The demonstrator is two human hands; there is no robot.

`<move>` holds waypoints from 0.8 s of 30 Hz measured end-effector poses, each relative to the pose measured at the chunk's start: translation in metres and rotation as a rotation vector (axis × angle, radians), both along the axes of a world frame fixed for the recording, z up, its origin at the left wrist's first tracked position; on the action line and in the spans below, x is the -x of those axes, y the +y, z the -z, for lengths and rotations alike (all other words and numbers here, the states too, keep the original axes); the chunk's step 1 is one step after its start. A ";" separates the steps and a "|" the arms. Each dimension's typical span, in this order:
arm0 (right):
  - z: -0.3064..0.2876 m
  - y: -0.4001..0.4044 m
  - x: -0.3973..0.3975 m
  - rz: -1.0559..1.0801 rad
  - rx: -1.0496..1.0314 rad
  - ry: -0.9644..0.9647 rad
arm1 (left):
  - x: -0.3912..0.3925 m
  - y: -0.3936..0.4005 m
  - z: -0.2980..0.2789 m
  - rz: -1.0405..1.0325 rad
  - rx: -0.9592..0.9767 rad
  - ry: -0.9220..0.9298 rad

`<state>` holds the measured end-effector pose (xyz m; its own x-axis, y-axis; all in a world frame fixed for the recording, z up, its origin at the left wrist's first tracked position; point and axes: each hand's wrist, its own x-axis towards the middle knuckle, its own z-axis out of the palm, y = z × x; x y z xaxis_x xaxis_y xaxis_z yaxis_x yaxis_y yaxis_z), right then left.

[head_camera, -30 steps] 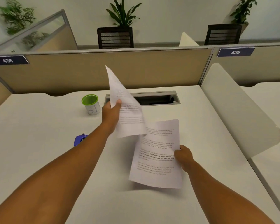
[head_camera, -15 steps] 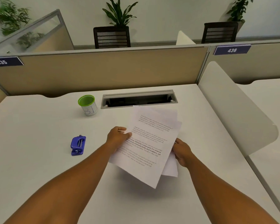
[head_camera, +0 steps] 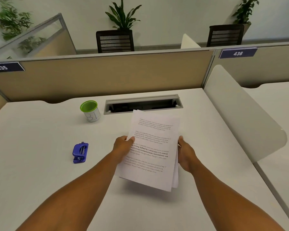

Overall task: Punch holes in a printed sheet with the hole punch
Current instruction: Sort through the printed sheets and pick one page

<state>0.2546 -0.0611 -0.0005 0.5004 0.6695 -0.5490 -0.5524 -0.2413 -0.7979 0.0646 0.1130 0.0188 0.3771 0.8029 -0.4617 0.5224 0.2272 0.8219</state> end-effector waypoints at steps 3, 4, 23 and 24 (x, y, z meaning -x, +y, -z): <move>-0.010 0.007 0.001 -0.011 -0.023 -0.034 | -0.006 -0.001 -0.005 -0.007 -0.011 -0.011; -0.014 0.010 0.001 -0.030 0.006 -0.122 | -0.008 -0.001 -0.009 -0.004 -0.007 -0.024; -0.043 0.026 0.028 -0.099 0.001 -0.940 | 0.002 -0.006 -0.034 0.057 -0.226 -0.350; -0.040 0.024 0.029 -0.106 0.023 -0.953 | 0.004 -0.008 -0.031 0.056 -0.237 -0.331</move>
<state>0.2254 -0.0376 0.0392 0.6807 0.7313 0.0442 0.3524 -0.2739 -0.8949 0.0609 0.1051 0.0501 0.5205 0.8464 -0.1125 0.2271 -0.0102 0.9738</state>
